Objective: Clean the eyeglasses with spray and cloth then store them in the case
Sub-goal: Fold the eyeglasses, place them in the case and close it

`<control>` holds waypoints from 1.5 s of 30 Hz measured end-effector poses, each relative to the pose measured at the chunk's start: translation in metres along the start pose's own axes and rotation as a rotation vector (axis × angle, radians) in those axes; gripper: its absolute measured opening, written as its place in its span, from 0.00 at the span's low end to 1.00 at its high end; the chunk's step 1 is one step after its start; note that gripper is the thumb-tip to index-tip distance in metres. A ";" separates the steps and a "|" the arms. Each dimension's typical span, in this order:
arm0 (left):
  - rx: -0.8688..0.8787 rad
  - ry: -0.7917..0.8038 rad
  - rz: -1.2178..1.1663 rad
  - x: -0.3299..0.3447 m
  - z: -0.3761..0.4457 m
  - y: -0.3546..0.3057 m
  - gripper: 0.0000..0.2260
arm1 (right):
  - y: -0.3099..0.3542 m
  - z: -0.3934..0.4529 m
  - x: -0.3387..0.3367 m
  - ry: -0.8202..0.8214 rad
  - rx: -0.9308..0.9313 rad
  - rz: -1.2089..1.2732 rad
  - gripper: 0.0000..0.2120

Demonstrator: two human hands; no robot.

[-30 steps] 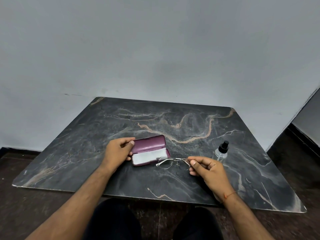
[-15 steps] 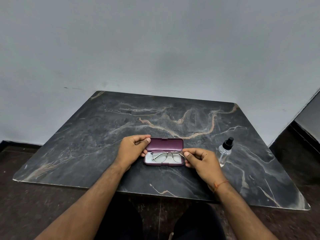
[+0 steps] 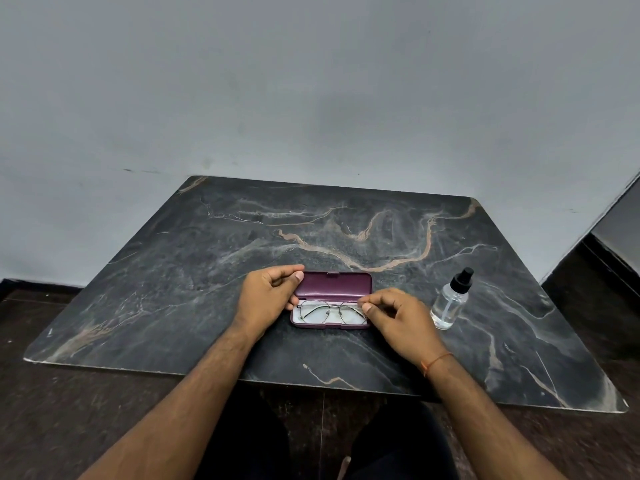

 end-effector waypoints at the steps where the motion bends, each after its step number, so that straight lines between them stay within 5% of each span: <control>1: 0.001 0.000 0.001 0.000 0.000 0.000 0.08 | 0.001 0.000 0.000 0.009 -0.016 -0.021 0.04; 19: 0.031 0.010 -0.042 0.001 -0.002 -0.001 0.10 | 0.026 0.010 -0.017 -0.047 -0.218 -0.193 0.13; 29: 0.081 0.018 -0.084 0.000 -0.011 -0.010 0.09 | 0.037 0.008 -0.002 0.075 -0.313 -0.485 0.31; 36: 0.135 0.109 -0.077 -0.001 -0.018 -0.014 0.11 | 0.027 0.005 -0.008 0.041 -0.323 -0.336 0.19; 45: 0.328 0.167 0.226 -0.009 -0.037 -0.012 0.13 | 0.018 -0.020 -0.009 -0.012 -0.388 -0.272 0.11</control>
Point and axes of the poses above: each hand's wrist, its own z-axis towards the middle knuckle, its own x-axis out of the palm, y = z × x, the point moved 6 cm from there along z, towards the middle knuckle, and after that the axes turned 1 degree about z, right-handed, at the moved point
